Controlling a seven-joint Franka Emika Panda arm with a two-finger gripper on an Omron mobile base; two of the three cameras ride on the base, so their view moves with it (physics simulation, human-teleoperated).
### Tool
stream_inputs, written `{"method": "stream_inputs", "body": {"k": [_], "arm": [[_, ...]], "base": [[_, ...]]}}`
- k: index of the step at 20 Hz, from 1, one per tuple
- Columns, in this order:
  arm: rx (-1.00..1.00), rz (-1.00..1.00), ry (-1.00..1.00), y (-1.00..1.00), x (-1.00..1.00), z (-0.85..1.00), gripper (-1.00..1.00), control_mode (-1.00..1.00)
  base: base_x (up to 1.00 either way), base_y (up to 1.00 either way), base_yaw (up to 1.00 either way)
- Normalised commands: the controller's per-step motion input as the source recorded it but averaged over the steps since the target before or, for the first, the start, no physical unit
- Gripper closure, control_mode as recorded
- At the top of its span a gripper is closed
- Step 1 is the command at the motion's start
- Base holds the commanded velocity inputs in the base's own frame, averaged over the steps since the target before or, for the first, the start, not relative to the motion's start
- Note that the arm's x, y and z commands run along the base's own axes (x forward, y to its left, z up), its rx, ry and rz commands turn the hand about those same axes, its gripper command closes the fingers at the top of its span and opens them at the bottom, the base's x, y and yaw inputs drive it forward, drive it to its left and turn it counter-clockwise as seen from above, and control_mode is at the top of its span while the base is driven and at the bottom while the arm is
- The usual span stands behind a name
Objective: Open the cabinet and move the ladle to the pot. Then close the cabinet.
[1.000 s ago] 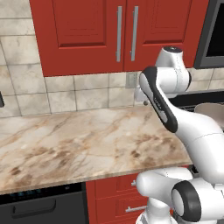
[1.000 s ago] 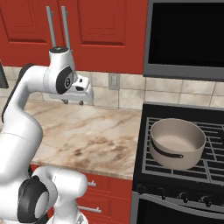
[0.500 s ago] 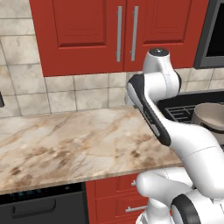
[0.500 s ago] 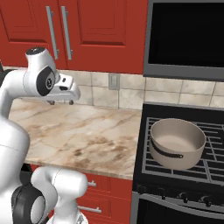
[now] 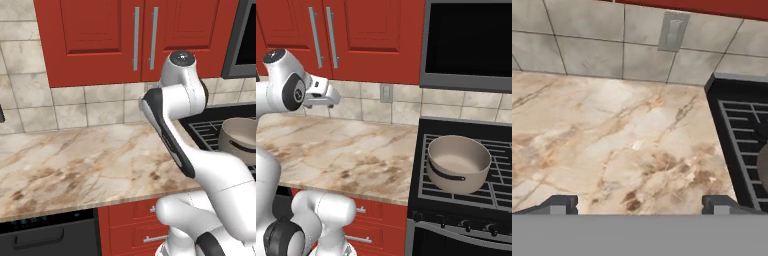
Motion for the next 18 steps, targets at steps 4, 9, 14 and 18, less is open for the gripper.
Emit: {"method": "stream_inputs", "body": {"k": [4, 9, 14, 18], "arm": [[0.00, -0.11, -0.20, 0.04, 0.00, 0.43, -1.00, -1.00], [0.00, -0.05, -0.23, 0.00, 0.03, 0.38, -1.00, -1.00], [0.00, -0.01, -0.21, 0.00, 0.16, 0.31, -1.00, -1.00], [0.00, 0.00, -0.20, 0.00, 0.27, 0.27, -1.00, -1.00]], "base": [[0.00, 0.00, 0.00], [0.00, 0.00, 0.00], [0.00, 0.00, 0.00], [0.00, 0.00, 0.00]]}}
